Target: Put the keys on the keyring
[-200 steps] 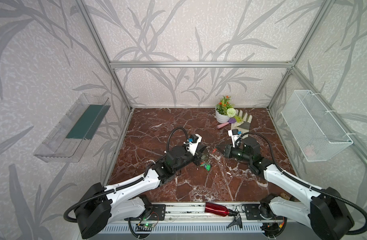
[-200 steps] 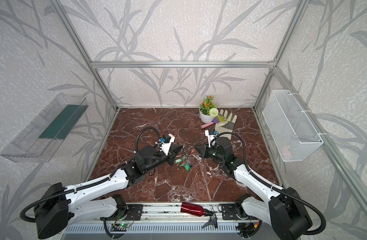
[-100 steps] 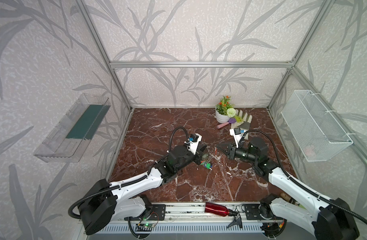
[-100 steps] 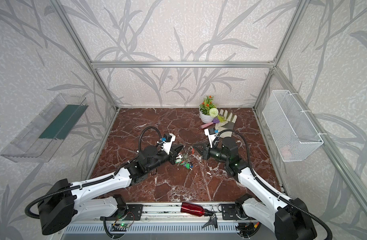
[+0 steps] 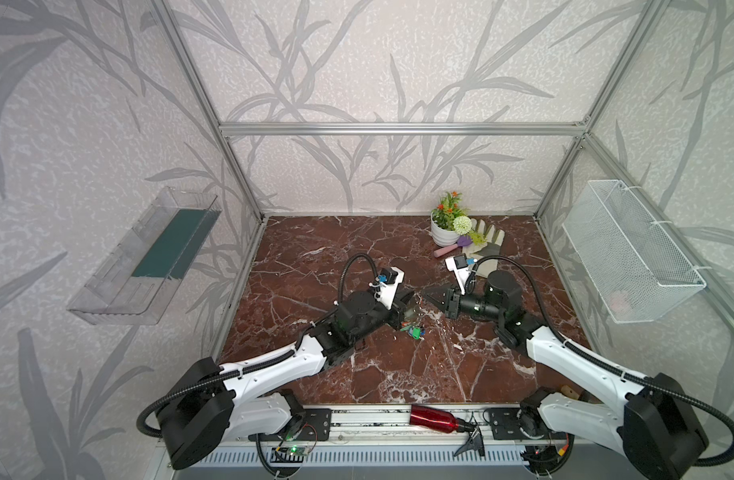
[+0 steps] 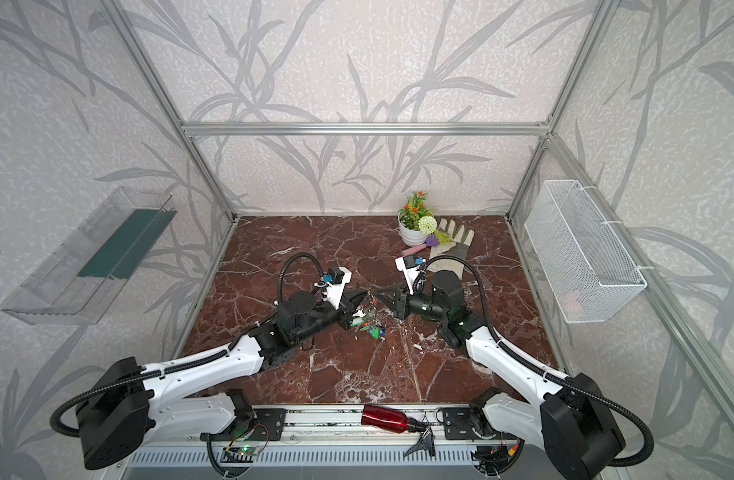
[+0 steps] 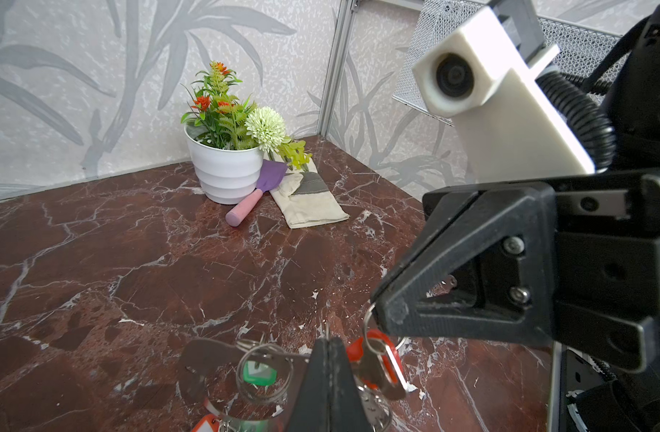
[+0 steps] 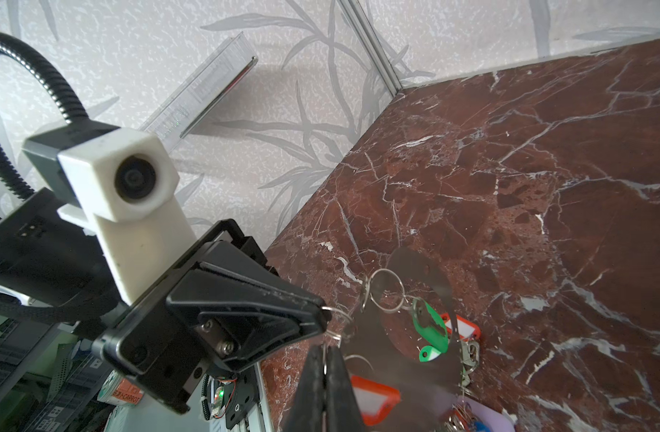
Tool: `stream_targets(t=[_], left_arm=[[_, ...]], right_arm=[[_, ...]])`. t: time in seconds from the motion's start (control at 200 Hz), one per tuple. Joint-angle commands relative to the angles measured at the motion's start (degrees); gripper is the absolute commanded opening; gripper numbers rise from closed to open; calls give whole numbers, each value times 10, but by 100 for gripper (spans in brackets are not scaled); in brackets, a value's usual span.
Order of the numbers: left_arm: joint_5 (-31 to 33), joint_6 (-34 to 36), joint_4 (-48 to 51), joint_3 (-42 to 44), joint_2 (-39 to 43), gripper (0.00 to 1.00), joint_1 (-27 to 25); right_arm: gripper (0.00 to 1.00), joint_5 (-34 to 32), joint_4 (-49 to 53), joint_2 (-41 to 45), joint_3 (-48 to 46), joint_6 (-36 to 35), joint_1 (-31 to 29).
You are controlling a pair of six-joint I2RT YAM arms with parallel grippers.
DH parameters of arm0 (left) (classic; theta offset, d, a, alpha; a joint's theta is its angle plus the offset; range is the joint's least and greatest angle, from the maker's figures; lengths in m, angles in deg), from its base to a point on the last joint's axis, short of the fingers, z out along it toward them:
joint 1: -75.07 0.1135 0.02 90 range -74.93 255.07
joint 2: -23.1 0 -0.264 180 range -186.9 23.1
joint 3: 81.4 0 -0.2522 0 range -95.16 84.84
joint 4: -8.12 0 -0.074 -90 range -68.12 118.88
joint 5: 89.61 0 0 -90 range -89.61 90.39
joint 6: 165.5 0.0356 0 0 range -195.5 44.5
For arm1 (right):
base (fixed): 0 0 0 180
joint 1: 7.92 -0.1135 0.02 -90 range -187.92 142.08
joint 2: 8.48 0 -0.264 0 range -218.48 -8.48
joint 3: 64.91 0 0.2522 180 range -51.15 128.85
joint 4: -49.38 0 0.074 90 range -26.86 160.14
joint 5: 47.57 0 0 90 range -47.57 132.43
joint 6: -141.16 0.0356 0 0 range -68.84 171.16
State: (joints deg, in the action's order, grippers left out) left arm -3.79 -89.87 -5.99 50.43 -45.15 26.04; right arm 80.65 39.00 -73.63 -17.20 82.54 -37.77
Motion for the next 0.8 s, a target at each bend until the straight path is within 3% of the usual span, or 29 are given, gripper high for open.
stream_targets(t=[0.0, 0.795], left_arm=[[-8, -8, -31, -16, 5, 0, -3], [-19, -8, -24, -18, 1, 0, -9]], right_arm=[[0, 1, -24, -6, 17, -7, -9], [0, -38, -13, -21, 25, -21, -20]])
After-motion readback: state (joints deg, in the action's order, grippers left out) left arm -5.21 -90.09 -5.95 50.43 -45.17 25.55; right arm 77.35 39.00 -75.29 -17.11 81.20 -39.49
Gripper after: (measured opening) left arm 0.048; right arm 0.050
